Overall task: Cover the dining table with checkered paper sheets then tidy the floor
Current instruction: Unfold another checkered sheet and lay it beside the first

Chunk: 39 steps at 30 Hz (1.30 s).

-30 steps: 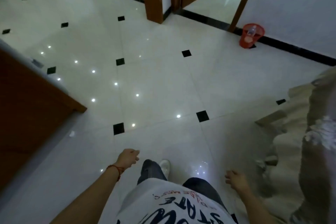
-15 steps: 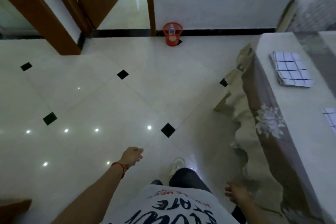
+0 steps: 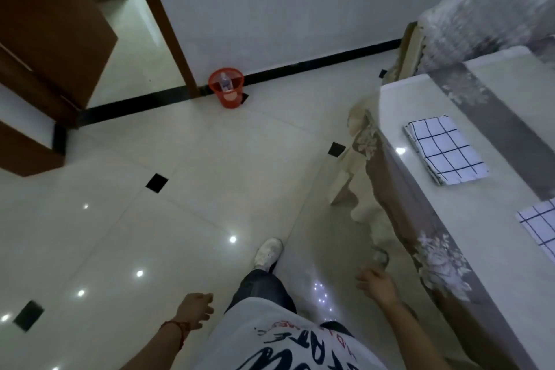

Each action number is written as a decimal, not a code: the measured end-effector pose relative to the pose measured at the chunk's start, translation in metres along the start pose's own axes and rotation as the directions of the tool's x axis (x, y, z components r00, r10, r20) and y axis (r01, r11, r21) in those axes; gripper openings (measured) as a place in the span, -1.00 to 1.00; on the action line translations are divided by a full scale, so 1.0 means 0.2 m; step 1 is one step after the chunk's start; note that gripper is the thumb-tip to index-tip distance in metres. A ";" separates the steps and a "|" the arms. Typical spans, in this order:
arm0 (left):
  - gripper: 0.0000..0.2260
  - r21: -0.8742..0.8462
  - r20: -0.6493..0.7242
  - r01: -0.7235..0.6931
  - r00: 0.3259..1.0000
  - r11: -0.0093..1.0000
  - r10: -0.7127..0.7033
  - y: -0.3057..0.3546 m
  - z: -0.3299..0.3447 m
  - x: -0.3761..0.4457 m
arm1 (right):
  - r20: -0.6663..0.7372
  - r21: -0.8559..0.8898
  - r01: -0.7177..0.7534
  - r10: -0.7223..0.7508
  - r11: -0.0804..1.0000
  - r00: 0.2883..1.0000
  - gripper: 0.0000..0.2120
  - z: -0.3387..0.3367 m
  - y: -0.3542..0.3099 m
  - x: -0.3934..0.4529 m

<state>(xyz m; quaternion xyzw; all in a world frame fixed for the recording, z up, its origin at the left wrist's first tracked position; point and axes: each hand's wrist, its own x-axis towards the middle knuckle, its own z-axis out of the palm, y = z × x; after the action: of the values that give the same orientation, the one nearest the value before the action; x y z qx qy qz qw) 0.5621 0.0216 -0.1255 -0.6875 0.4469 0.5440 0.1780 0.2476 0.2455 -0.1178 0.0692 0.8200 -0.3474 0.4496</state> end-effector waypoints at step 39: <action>-0.72 0.474 0.508 -0.872 0.387 0.125 0.770 2.60 1.44 -0.42 | -0.659 0.379 0.064 0.220 0.923 0.719 -0.72 -0.80 -0.90 0.34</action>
<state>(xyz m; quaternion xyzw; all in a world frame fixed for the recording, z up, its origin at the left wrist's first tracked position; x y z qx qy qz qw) -0.0282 -0.0114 -0.0237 -0.1648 0.8995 0.3871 0.1180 0.0203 0.1990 -0.0239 0.3133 0.8419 -0.4268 0.1045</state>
